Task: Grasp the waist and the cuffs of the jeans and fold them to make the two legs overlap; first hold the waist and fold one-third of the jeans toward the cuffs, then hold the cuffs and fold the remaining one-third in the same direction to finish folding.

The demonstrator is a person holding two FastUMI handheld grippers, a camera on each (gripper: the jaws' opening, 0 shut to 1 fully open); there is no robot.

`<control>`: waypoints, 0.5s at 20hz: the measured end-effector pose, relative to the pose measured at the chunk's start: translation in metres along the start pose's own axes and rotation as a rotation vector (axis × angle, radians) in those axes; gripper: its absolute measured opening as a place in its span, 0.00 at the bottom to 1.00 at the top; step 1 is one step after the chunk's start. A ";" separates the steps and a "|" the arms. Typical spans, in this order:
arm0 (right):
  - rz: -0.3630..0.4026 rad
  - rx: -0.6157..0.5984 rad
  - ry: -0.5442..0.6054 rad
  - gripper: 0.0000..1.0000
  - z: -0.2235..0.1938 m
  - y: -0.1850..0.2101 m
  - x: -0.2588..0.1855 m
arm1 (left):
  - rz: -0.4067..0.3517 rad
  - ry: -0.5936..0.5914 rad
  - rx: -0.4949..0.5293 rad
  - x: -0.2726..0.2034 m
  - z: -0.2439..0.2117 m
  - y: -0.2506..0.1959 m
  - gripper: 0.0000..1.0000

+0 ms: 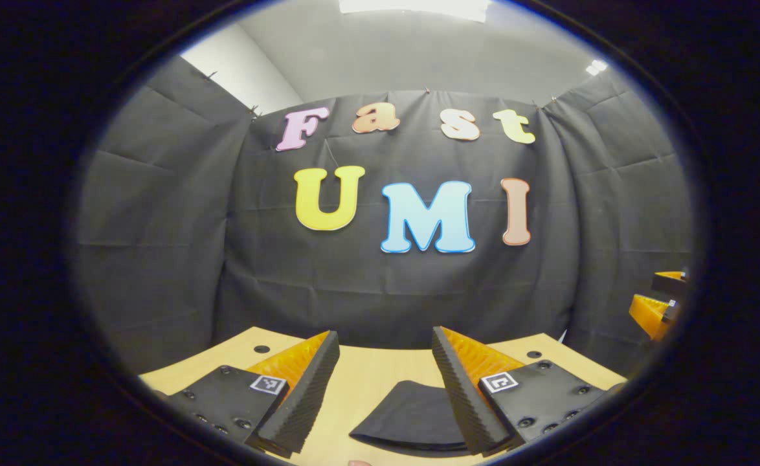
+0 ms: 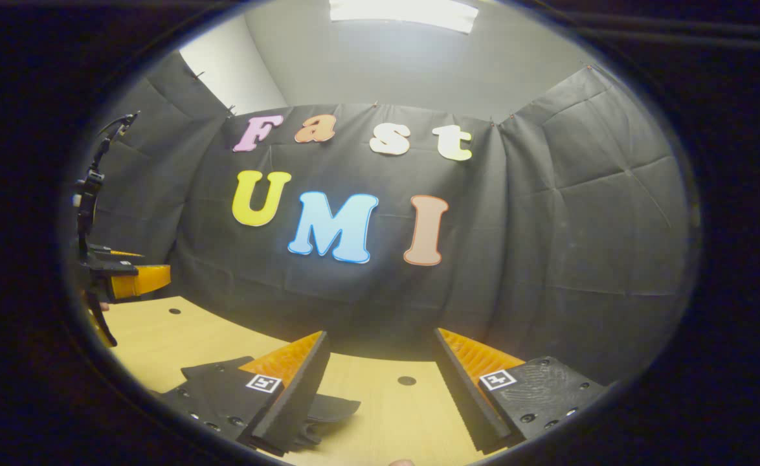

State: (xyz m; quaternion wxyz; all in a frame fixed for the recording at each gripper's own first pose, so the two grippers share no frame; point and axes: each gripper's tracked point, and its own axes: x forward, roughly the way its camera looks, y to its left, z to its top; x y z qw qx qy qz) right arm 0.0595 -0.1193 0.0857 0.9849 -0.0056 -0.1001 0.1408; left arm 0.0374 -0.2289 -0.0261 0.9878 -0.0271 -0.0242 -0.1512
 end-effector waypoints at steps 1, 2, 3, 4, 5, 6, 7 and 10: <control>0.006 -0.008 -0.014 0.94 0.003 -0.002 0.000 | 0.013 0.008 -0.018 -0.003 -0.004 -0.001 0.93; 0.015 -0.006 -0.018 0.94 0.002 -0.004 0.000 | 0.034 0.022 -0.035 -0.006 -0.008 0.003 0.93; 0.026 0.009 -0.017 0.95 0.001 -0.004 0.000 | 0.049 0.029 -0.047 -0.008 -0.009 0.006 0.93; 0.039 0.032 -0.014 0.94 0.000 -0.004 -0.001 | 0.065 0.032 -0.052 -0.012 -0.007 0.009 0.93; 0.048 0.050 -0.012 0.94 -0.002 -0.005 0.000 | 0.079 0.026 -0.053 -0.014 -0.004 0.012 0.93; 0.050 0.056 -0.008 0.94 -0.004 -0.007 0.001 | 0.089 0.016 -0.054 -0.018 0.000 0.014 0.93; 0.042 0.052 -0.004 0.94 -0.006 -0.013 0.003 | 0.095 0.006 -0.056 -0.019 0.003 0.014 0.93; 0.017 0.047 -0.015 0.94 -0.006 -0.028 0.002 | 0.103 -0.002 -0.048 -0.023 0.006 0.017 0.89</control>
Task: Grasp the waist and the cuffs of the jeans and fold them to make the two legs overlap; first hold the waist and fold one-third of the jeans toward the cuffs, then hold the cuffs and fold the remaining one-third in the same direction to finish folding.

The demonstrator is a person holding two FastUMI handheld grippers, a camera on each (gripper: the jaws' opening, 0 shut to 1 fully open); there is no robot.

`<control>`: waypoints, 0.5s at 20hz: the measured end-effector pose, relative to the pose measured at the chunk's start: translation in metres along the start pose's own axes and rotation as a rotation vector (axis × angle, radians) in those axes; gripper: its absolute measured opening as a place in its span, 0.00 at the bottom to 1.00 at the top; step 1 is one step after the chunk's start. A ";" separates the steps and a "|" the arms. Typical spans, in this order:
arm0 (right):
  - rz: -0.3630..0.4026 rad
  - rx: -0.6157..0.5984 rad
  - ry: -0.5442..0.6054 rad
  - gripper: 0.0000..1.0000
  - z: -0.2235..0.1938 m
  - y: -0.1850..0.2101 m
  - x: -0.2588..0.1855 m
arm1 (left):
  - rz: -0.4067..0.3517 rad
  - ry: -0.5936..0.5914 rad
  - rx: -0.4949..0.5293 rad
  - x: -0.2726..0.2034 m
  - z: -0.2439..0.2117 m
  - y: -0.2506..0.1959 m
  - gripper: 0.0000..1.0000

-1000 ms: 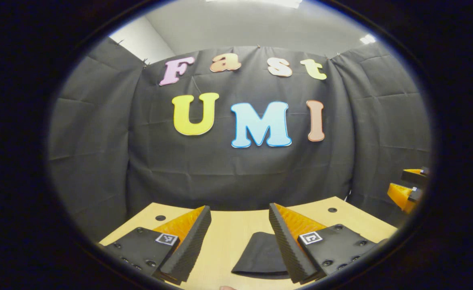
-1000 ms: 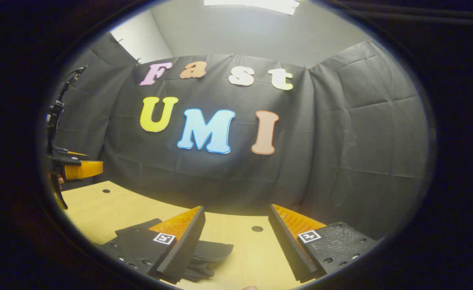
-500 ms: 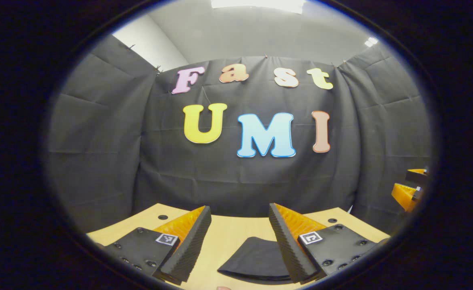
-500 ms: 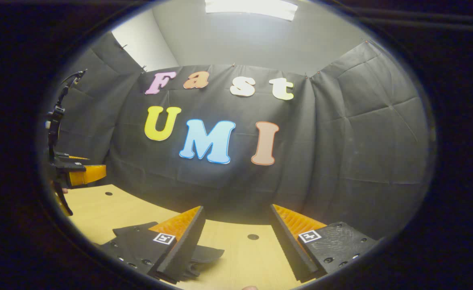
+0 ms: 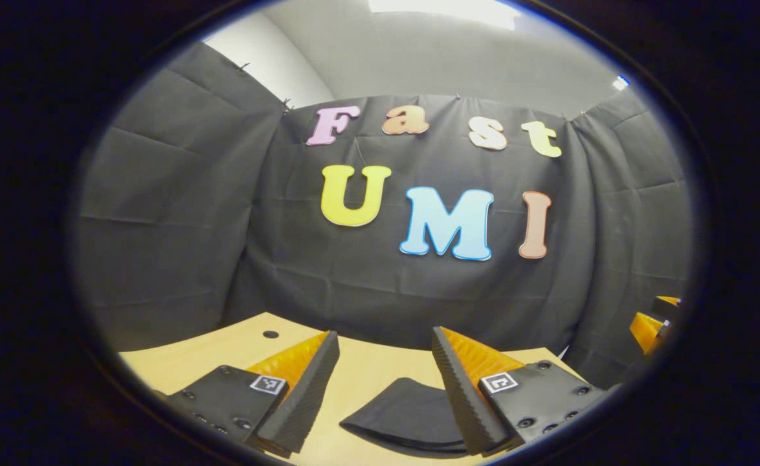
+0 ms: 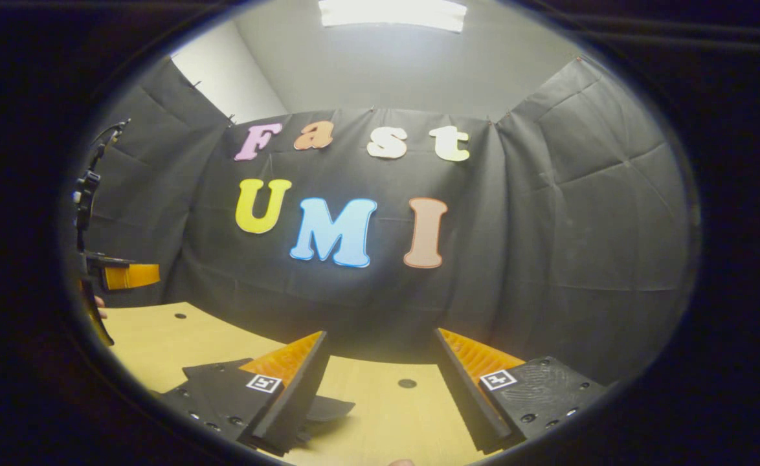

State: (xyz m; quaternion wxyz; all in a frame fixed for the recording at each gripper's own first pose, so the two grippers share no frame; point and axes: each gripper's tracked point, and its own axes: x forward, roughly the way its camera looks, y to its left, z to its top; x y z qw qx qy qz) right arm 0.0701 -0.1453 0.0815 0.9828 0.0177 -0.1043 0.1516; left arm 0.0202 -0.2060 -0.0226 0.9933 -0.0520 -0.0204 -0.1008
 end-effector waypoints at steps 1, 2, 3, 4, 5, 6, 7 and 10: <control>-0.006 0.001 -0.004 0.94 0.001 -0.003 0.000 | 0.004 -0.006 0.000 -0.001 0.002 0.001 0.93; -0.007 0.003 -0.008 0.94 0.001 -0.006 -0.001 | 0.006 -0.011 -0.001 -0.003 0.004 0.001 0.89; -0.009 0.004 -0.012 0.94 0.002 -0.008 -0.001 | 0.006 -0.018 -0.001 -0.003 0.005 -0.001 0.89; -0.013 0.005 -0.015 0.94 0.002 -0.012 -0.001 | 0.006 -0.021 0.006 -0.005 0.007 -0.003 0.89; -0.015 0.006 -0.018 0.94 0.002 -0.014 -0.002 | 0.001 -0.025 0.017 -0.005 0.008 -0.006 0.89; -0.016 0.007 -0.021 0.94 0.003 -0.016 -0.003 | -0.001 -0.028 0.029 -0.007 0.009 -0.010 0.93; -0.016 0.005 -0.024 0.94 0.003 -0.018 -0.003 | -0.005 -0.031 0.037 -0.008 0.010 -0.015 0.89; -0.008 -0.010 -0.032 0.94 0.004 -0.022 -0.007 | -0.016 -0.033 0.043 -0.013 0.007 -0.028 0.93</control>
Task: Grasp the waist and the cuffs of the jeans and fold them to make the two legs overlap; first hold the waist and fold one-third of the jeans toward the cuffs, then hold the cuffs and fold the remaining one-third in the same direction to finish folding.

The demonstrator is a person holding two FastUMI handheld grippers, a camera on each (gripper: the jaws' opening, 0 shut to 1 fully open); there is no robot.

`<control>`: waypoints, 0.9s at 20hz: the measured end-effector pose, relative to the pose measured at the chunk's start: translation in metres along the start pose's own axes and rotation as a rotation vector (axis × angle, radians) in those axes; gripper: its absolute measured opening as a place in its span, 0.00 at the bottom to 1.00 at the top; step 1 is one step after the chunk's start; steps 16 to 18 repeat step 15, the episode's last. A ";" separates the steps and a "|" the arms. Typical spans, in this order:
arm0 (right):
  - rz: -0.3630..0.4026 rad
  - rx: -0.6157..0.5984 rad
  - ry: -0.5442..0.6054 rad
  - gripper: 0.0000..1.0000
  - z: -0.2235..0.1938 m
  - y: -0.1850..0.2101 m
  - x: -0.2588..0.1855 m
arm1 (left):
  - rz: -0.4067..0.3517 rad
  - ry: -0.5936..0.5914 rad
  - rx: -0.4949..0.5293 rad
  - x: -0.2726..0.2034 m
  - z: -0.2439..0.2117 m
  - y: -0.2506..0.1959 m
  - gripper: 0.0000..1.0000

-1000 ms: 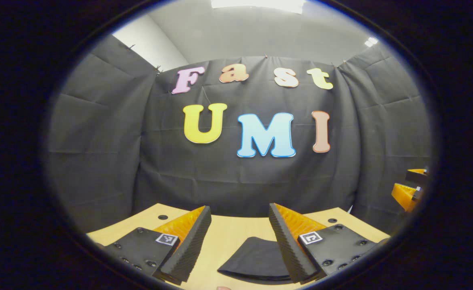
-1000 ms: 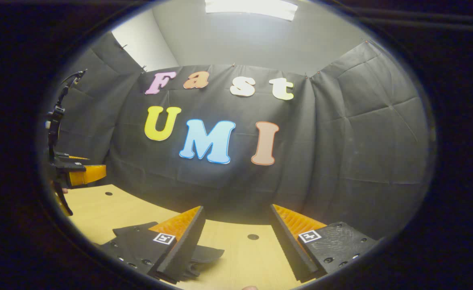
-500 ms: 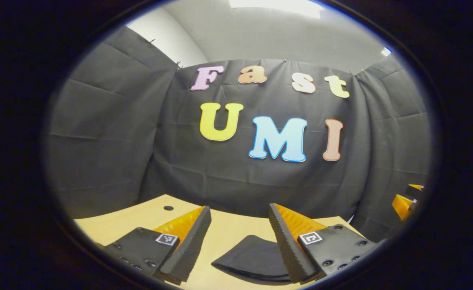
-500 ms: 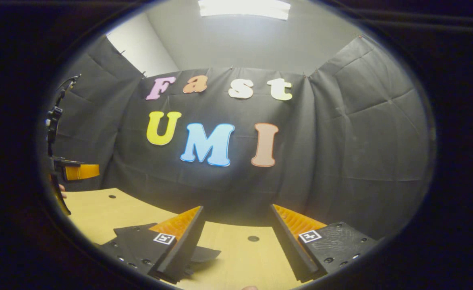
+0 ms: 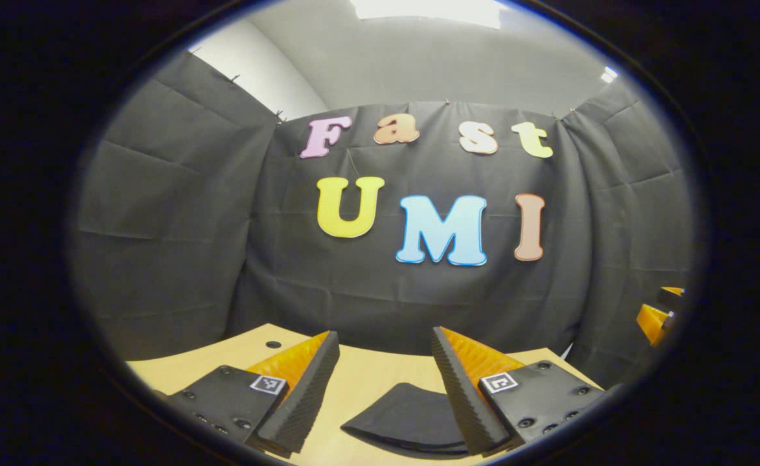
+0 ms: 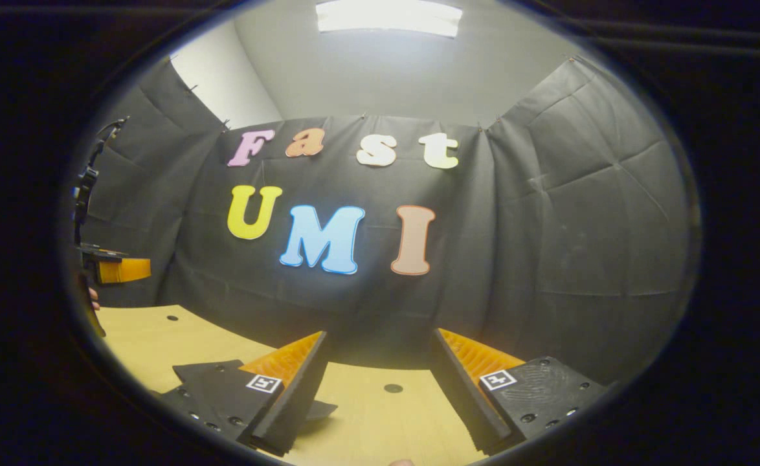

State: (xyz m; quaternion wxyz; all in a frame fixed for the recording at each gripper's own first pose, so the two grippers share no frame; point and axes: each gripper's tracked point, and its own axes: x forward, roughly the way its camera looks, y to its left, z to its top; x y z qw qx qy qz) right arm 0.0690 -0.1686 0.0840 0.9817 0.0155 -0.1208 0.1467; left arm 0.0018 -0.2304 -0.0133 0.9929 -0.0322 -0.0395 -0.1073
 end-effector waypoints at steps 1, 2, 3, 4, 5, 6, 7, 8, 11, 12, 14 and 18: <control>0.006 0.000 -0.002 0.94 0.000 0.000 0.000 | -0.004 0.002 0.001 -0.001 -0.003 -0.003 0.93; 0.010 0.000 -0.004 0.94 0.001 0.001 -0.002 | -0.005 0.006 0.004 -0.001 -0.005 -0.005 0.93; 0.011 0.001 -0.004 0.94 0.002 0.001 -0.002 | -0.006 0.008 0.005 -0.002 -0.006 -0.006 0.93; 0.013 0.005 -0.009 0.94 0.003 0.002 -0.004 | -0.006 0.010 0.005 -0.004 -0.007 -0.006 0.93; 0.015 0.008 -0.014 0.94 0.005 0.003 -0.004 | -0.007 0.014 0.003 -0.005 -0.007 -0.006 0.93; 0.017 0.010 -0.020 0.94 0.007 0.005 -0.004 | -0.007 0.014 0.002 -0.005 -0.006 -0.005 0.93; 0.020 0.009 -0.024 0.94 0.008 0.007 -0.003 | -0.005 0.012 0.002 -0.007 -0.005 -0.004 0.93; 0.023 0.005 -0.027 0.94 0.009 0.009 -0.003 | -0.005 0.007 0.002 -0.008 -0.002 -0.002 0.93; 0.033 -0.002 -0.027 0.94 0.009 0.015 -0.002 | -0.005 0.002 -0.002 -0.012 0.003 0.003 0.93; 0.036 0.001 -0.026 0.94 0.008 0.017 -0.001 | -0.006 -0.001 -0.002 -0.013 0.005 0.004 0.93; 0.039 0.004 -0.024 0.94 0.007 0.021 -0.003 | -0.003 -0.004 0.011 -0.017 0.004 0.006 0.93; 0.040 0.001 -0.024 0.94 0.007 0.022 -0.003 | -0.005 -0.004 0.022 -0.018 0.004 0.007 0.93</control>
